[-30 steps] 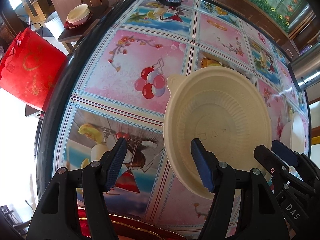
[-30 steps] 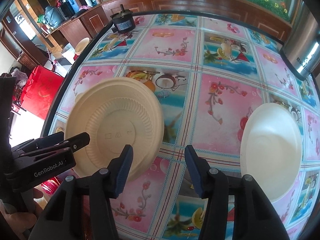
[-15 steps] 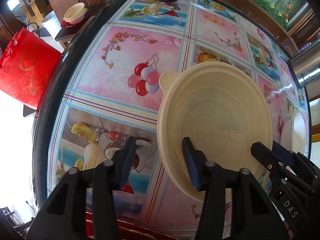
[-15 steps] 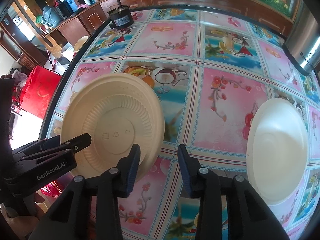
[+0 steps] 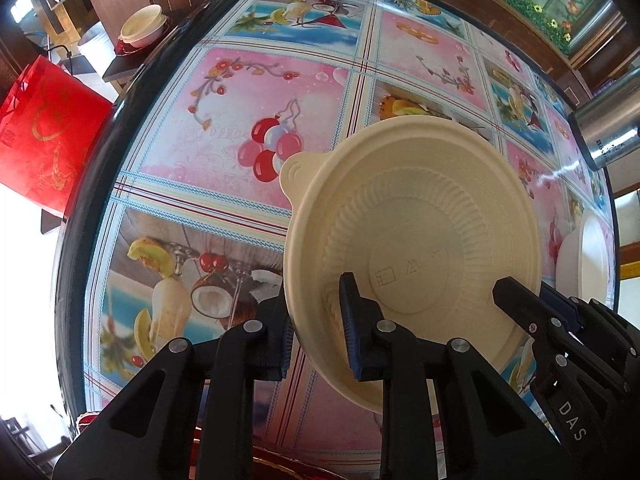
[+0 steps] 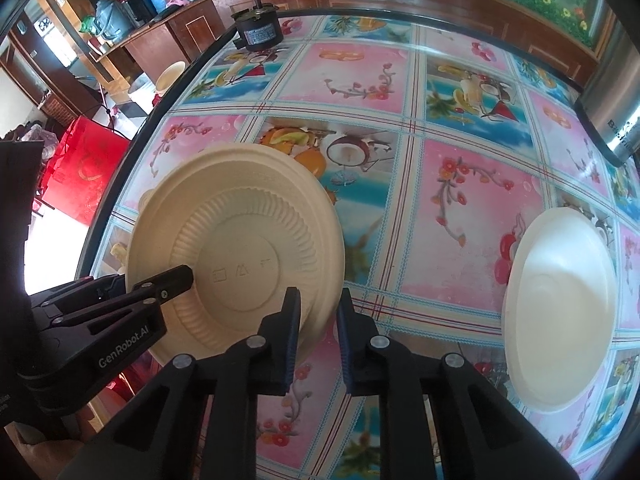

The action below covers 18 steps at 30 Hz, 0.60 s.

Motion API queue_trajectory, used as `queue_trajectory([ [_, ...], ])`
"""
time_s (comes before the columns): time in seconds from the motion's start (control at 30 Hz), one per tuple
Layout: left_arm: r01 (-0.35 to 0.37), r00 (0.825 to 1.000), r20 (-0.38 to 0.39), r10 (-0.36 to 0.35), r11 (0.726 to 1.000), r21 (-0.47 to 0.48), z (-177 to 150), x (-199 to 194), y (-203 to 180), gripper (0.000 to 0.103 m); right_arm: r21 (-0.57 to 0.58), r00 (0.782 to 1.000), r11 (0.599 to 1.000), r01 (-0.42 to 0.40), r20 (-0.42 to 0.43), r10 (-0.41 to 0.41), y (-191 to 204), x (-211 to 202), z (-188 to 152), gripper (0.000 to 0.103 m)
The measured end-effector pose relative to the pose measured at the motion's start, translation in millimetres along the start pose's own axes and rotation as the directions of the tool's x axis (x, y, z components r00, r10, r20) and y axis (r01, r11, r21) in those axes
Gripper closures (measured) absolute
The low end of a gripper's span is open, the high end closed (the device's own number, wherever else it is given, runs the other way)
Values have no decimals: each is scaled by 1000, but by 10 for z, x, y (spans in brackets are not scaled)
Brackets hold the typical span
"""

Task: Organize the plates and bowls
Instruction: 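Lift the second beige plate with the left tool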

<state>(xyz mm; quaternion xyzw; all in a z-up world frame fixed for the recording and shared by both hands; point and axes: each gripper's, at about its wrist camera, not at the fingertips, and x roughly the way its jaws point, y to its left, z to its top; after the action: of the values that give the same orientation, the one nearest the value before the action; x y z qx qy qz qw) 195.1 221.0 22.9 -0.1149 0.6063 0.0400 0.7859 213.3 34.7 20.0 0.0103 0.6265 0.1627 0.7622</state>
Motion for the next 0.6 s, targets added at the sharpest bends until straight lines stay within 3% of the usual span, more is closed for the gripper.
queue_trajectory([
  [0.6,7,999,36,-7,1000,2,-78,-258,-143,82,-7,999,1000,18,26,-18,-42,-213,-71,87],
])
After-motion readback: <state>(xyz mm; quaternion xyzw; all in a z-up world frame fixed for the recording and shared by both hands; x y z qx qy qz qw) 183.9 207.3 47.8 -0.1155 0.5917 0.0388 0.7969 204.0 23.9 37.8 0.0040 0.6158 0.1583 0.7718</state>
